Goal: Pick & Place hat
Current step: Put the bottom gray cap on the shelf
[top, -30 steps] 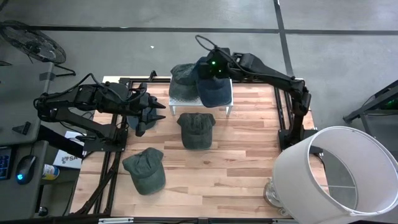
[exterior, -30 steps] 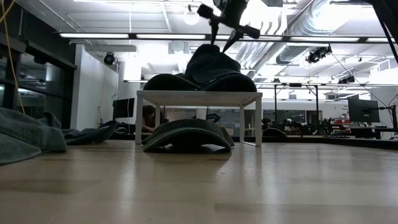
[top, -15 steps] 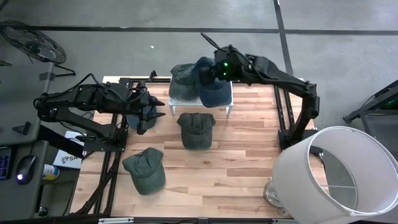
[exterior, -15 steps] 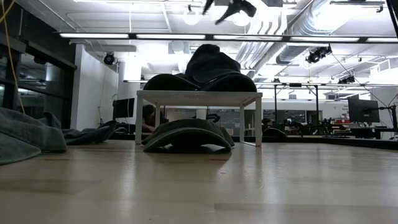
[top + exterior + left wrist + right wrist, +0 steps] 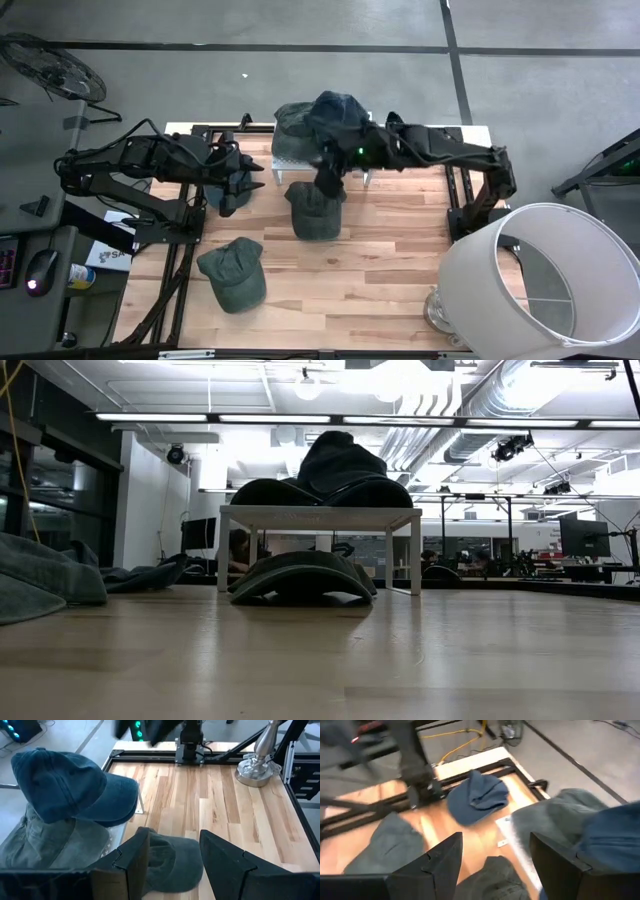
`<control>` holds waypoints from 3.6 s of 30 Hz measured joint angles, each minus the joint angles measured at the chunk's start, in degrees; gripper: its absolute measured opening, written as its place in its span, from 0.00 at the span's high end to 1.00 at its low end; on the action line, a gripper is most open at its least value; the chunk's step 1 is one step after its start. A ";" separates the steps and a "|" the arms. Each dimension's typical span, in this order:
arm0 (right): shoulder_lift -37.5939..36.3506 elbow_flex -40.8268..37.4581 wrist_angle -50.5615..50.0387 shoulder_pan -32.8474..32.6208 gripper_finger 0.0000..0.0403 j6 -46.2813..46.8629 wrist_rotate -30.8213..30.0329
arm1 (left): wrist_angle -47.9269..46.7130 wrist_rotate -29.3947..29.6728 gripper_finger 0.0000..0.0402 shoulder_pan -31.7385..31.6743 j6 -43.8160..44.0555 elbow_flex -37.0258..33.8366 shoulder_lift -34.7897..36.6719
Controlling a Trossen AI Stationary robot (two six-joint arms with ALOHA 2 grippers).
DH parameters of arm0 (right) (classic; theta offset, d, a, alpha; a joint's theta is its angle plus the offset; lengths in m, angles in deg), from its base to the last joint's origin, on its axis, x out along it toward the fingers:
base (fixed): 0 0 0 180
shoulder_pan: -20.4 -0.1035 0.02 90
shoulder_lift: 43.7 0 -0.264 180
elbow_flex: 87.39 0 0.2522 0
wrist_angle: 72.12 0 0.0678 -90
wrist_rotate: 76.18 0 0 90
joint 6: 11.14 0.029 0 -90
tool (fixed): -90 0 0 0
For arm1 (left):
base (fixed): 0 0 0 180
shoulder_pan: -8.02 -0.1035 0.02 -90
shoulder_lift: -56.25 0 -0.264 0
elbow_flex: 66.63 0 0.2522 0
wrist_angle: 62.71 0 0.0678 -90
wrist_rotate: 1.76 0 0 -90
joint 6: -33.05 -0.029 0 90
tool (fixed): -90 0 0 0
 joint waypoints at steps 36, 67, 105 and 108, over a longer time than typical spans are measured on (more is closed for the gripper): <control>1.53 -0.46 -15.75 -8.81 0.45 19.92 -7.65 | -34.40 -4.88 0.57 15.38 76.66 -0.04 -12.44; 1.53 -0.46 -23.06 -16.79 0.45 15.42 -7.69 | -11.81 -13.83 0.57 22.71 111.94 -36.29 -9.53; 1.53 -0.46 -23.98 -18.26 0.45 16.51 -7.65 | 7.89 -19.80 0.57 16.43 104.97 -55.19 -9.40; 1.53 -0.46 -24.38 -18.54 0.45 16.99 -7.77 | 7.99 -20.46 0.59 16.46 104.78 -55.92 -9.43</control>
